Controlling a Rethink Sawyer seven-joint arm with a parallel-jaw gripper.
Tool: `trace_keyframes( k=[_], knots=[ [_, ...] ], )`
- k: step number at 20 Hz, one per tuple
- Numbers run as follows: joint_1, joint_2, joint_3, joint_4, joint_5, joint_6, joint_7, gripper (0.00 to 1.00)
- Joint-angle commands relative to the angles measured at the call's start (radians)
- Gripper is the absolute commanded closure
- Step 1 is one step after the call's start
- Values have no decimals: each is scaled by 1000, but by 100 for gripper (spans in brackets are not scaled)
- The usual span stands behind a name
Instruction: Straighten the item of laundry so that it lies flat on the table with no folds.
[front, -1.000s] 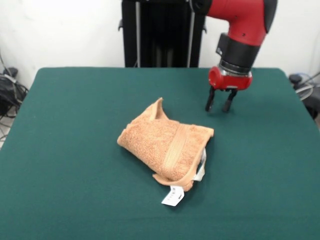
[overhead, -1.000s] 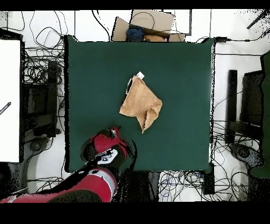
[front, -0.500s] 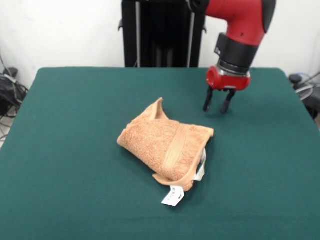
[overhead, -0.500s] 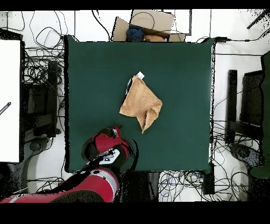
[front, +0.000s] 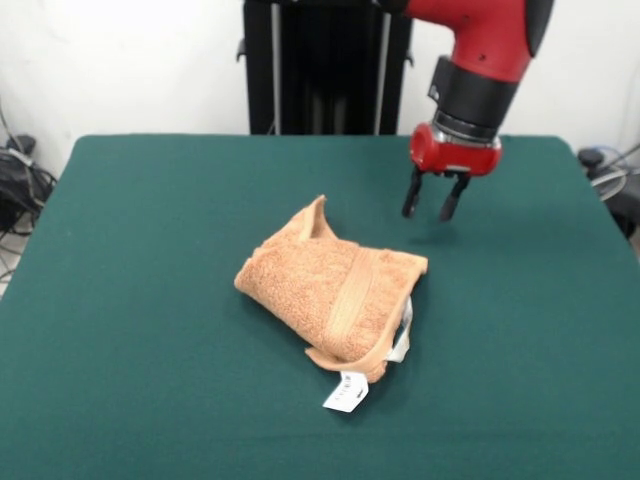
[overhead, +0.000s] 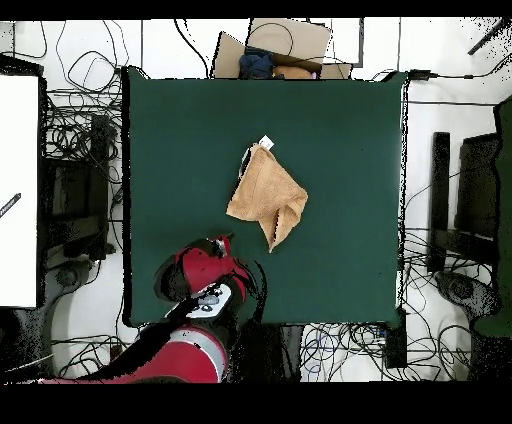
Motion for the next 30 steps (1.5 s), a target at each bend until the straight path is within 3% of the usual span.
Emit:
trace_keyframes(
  k=[1,13,27,30],
  knots=[
    [-10,21,18,-97,62,70,176,0],
    [52,218,-47,-183,125,-135,213,0],
    [49,284,-50,-227,140,-201,209,0],
    [51,233,-48,-209,133,-132,200,0]
  ],
)
